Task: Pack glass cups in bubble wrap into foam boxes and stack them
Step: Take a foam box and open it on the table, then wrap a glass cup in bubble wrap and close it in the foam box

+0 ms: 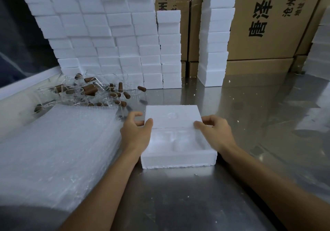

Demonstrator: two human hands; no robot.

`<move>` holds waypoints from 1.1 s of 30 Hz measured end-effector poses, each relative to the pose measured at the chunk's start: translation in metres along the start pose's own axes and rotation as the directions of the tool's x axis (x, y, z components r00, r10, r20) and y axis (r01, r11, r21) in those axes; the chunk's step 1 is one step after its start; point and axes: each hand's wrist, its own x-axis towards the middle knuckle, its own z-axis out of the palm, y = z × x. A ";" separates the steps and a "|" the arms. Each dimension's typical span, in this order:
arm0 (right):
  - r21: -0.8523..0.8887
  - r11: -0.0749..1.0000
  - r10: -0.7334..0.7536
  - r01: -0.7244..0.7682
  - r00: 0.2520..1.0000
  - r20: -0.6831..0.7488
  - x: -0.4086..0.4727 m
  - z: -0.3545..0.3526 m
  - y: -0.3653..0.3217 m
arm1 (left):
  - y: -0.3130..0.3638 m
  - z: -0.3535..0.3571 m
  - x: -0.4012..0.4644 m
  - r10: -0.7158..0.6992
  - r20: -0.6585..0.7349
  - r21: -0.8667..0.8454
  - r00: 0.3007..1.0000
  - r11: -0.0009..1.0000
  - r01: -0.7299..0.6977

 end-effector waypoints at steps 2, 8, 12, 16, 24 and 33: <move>0.012 1.000 0.012 -0.012 1.000 0.004 0.004 0.002 -0.002 | -0.001 0.000 0.005 0.012 0.072 -0.013 0.997 1.000 -0.011; -0.125 0.988 -0.076 0.088 0.993 0.093 0.007 -0.001 -0.005 | -0.008 -0.001 0.011 -0.013 0.204 0.045 0.979 0.999 0.003; -0.188 0.977 -0.081 0.102 0.990 0.119 0.008 -0.002 -0.007 | -0.009 -0.001 0.011 0.026 0.219 0.064 0.975 0.997 -0.041; -0.468 0.866 -0.151 0.175 0.985 0.089 0.012 -0.001 -0.017 | -0.007 0.000 0.015 0.075 0.317 0.059 0.946 0.993 -0.099; -0.687 0.626 -0.277 0.368 0.929 0.246 0.046 0.051 -0.054 | -0.009 0.004 0.017 0.109 0.298 0.021 0.948 0.992 -0.121; -0.325 0.828 -0.355 0.457 0.876 0.326 0.117 0.159 -0.127 | -0.008 0.004 0.013 0.134 0.279 0.028 0.951 0.989 -0.147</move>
